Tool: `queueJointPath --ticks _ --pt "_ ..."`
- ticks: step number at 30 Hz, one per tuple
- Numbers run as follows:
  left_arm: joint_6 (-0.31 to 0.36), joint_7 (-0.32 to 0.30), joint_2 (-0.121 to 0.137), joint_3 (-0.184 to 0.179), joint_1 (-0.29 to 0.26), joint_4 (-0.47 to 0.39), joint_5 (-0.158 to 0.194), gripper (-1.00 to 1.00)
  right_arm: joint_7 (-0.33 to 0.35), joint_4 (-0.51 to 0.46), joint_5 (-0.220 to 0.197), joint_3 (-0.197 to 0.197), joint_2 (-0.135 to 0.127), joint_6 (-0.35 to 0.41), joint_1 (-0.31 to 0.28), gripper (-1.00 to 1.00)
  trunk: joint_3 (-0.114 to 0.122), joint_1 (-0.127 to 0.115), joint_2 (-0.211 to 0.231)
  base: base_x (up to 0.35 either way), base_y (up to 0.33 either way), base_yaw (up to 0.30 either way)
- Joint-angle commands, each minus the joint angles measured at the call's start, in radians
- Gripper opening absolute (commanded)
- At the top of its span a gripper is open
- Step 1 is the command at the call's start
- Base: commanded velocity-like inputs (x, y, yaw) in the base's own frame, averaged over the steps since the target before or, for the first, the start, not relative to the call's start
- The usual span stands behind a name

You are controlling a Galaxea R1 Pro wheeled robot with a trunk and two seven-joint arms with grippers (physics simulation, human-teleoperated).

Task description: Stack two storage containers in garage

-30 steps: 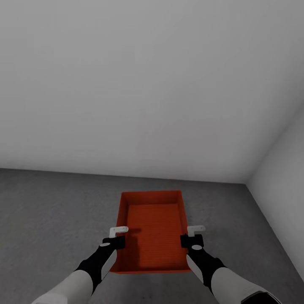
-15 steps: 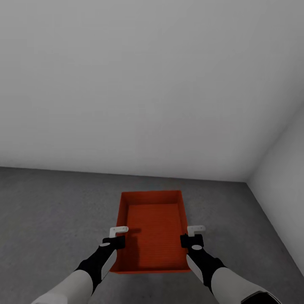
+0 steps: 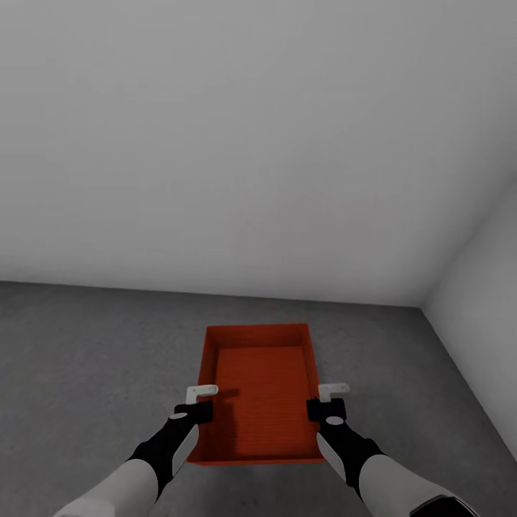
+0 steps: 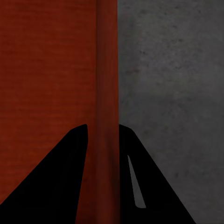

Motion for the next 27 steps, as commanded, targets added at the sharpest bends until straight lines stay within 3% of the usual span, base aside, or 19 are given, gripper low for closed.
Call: queueJointPath --ticks 1,12,27 --pt "0.007 0.013 0.001 0.004 0.0 -0.001 0.002 -1.0 0.0 -0.022 0.001 -0.025 0.001 -0.003 -0.001 -1.0 -0.004 0.004 -0.008 0.0 0.0 -0.019" --pt "0.008 0.013 0.001 0.004 0.0 -0.001 0.002 -1.0 -0.002 -0.022 0.001 -0.025 0.003 -0.004 -0.001 -1.0 -0.038 0.046 -0.085 0.0 0.0 -0.188" --pt "0.007 0.013 0.001 0.005 0.0 -0.001 0.002 -1.0 -0.001 -0.022 0.0 -0.025 0.003 -0.004 -0.001 -1.0 -0.085 0.103 -0.19 0.0 0.0 -0.015"
